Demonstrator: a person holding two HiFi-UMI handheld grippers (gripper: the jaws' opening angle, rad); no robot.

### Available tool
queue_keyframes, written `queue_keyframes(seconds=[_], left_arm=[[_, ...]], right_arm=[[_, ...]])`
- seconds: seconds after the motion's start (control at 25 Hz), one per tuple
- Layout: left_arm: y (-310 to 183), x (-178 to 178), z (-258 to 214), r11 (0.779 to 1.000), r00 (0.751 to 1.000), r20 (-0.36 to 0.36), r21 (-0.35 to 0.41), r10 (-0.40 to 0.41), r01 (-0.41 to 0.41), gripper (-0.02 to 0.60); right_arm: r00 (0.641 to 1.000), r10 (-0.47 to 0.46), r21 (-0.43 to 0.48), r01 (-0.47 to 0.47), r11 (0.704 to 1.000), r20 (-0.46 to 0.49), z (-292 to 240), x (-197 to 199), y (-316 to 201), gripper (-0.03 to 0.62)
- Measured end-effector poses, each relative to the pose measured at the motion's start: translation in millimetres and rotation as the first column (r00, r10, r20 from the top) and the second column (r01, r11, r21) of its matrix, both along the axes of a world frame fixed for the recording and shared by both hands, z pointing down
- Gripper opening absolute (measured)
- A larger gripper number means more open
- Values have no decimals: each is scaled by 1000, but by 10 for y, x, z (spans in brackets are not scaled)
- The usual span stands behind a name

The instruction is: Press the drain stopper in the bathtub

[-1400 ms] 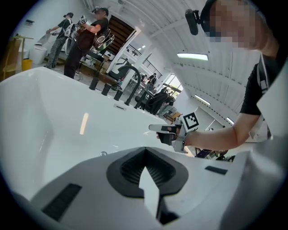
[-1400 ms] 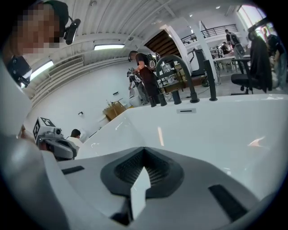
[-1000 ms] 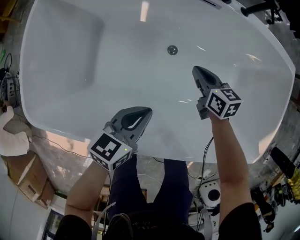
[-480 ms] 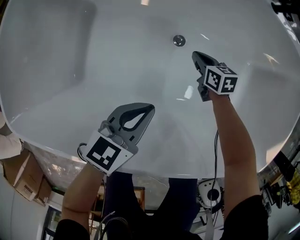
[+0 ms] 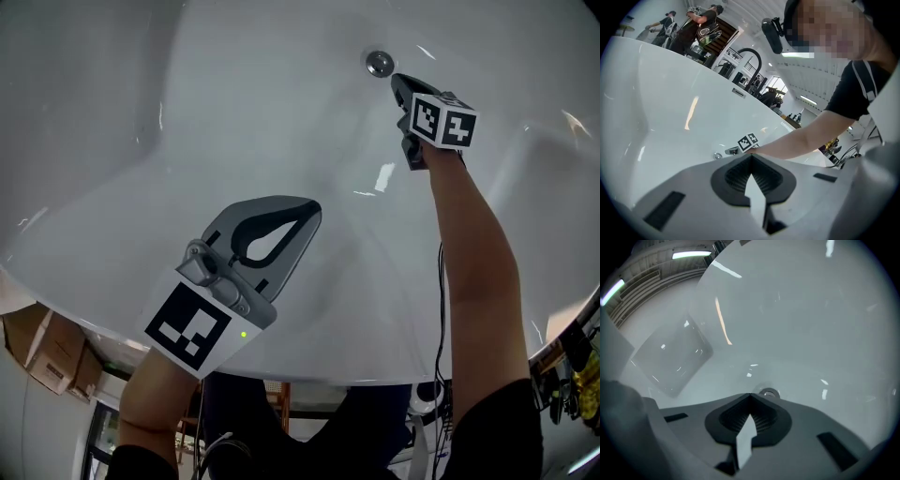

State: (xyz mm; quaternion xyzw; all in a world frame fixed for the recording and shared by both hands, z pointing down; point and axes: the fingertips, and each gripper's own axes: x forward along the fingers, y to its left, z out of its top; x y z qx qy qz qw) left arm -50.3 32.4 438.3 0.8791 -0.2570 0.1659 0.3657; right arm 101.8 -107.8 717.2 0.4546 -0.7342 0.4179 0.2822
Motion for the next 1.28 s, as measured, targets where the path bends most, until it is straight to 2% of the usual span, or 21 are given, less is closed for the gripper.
queue_keyframes(seconds=[0.16, 0.52, 0.8, 1.28], left_arm=[[-5, 17, -13, 1000, 1000, 19, -14, 23, -23, 9], [36, 8, 29, 994, 998, 57, -101, 39, -33, 8], [89, -7, 75, 983, 998, 45, -180, 34, -25, 8], [133, -18, 107, 977, 998, 52, -211, 43, -31, 8]], right_arm=[[999, 32, -15, -33, 999, -24, 207, 65, -88, 12], [997, 63, -40, -65, 997, -41, 588, 70, -238, 12], [997, 51, -79, -56, 995, -59, 854, 35, -306, 11], [998, 20, -118, -27, 993, -66, 1014, 1, -326, 11]])
